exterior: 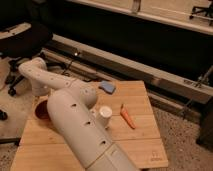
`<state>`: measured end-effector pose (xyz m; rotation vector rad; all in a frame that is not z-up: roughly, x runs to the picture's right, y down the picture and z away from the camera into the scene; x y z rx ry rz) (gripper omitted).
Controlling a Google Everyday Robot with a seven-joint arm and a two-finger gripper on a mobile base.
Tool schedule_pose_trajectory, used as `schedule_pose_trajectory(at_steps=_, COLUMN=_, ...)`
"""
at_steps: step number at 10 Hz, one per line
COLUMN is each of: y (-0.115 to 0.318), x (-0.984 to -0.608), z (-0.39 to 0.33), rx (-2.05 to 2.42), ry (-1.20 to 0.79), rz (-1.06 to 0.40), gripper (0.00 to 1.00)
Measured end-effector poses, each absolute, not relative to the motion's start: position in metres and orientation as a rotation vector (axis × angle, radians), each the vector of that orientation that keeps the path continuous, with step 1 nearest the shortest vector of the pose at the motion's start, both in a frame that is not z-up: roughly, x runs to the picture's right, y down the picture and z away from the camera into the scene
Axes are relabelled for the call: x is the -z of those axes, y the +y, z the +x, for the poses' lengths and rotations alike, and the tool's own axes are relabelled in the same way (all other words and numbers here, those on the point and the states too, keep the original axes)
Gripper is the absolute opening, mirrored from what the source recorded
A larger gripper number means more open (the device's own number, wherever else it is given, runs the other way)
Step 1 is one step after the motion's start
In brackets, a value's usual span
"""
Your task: Push the ceramic bowl across the table
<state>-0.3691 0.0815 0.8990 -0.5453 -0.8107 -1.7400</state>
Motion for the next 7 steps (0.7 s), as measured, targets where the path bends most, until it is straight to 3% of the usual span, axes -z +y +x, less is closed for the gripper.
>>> schedule_pose_trajectory(at_steps=7, y=0.147, x=-0.836, z=-0.313, rx=1.8, ry=-0.865, rz=-0.613, gripper=0.8)
